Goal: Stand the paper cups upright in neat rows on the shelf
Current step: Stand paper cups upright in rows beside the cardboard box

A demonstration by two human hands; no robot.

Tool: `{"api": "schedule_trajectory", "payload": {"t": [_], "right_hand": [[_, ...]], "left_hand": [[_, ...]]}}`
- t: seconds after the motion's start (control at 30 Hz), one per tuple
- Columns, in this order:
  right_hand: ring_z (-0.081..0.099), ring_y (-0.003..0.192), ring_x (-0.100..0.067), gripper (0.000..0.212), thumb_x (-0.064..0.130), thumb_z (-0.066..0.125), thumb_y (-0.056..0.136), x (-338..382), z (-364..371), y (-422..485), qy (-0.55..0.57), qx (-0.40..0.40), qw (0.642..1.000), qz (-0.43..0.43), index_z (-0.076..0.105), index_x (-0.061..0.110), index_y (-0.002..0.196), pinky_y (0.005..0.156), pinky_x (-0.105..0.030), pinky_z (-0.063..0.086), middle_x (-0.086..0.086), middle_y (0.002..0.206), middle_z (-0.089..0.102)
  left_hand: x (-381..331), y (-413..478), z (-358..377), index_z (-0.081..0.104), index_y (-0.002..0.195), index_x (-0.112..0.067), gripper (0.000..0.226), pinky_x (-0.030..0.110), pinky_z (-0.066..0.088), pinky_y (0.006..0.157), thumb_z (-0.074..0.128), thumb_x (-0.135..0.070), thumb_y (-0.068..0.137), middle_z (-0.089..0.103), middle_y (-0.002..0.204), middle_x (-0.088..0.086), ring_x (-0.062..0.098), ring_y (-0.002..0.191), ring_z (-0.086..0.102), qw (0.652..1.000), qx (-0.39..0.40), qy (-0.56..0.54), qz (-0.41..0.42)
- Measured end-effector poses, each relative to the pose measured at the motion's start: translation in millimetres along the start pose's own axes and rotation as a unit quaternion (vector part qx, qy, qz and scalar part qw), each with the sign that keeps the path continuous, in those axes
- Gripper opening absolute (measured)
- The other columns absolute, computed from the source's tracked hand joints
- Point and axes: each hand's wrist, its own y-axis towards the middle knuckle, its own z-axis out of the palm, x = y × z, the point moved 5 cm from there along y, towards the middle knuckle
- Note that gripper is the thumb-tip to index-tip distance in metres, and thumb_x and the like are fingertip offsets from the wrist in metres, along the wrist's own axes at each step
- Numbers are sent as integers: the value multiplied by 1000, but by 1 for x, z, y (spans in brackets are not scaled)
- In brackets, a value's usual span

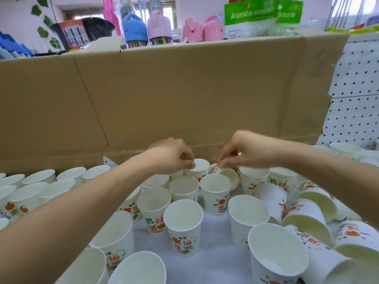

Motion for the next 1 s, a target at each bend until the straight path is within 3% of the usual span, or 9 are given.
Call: {"api": "schedule_trajectory", "payload": {"t": [0.1,0.23,0.3,0.37,0.5,0.63,0.73,0.8,1.0], "right_hand": [[62,73,0,6,25,71,81,-29,-32,-2,-45,-54,996,50,75,29,84,65,-13,49,15,79,71],[58,96,-5,25,35,70,80,-52,4,3,-142,74,983,92,68,34,105,85,-29,50,18,104,64],[55,93,-10,25,42,68,79,-49,21,13,-166,66,982,61,64,30,101,77,-27,47,13,100,63],[50,82,-11,21,47,64,80,-43,28,23,-205,31,978,14,52,31,85,61,-18,30,14,86,58],[48,75,-17,13,30,57,81,-38,38,39,-273,-16,962,-25,44,31,79,62,-26,25,10,77,56],[51,71,-24,12,12,52,77,-52,26,49,-200,-56,976,68,51,24,75,50,-26,29,6,71,52],[61,74,-22,13,7,56,77,-66,13,51,-113,-61,979,160,64,17,79,62,-31,48,1,76,64],[66,68,-18,14,4,58,77,-73,13,51,-73,-41,976,201,68,13,73,66,-33,55,-1,66,70],[68,65,-14,12,7,62,81,-78,17,50,-44,-27,970,236,72,8,74,74,-38,58,0,58,70]], "left_hand": [[-6,9,4,67,114,-32,26,32,48,88,59,-38,91,66,112,-10,12,101,59,999,39,-22,26],[-10,18,15,65,119,-31,29,32,43,93,61,-31,91,63,123,-10,13,112,56,994,76,56,62],[-8,21,20,69,113,-32,25,29,39,87,64,-32,88,65,118,-12,12,109,56,992,73,72,74],[-7,23,23,71,109,-32,23,29,36,83,65,-33,87,67,113,-14,10,104,57,992,70,69,79],[-5,25,25,73,104,-31,20,30,37,84,67,-33,85,70,106,-15,9,99,59,993,66,55,81],[-2,23,24,72,105,-32,20,29,38,87,65,-36,86,69,106,-16,7,101,58,994,55,54,76],[1,20,24,71,106,-32,21,28,38,86,63,-37,87,69,107,-16,7,102,58,995,48,49,76],[1,18,25,70,106,-32,21,27,37,81,62,-37,88,68,109,-16,8,102,59,995,45,45,76],[-3,18,22,68,112,-33,23,33,39,94,57,-36,92,66,115,-13,12,109,57,996,52,38,60]]}}
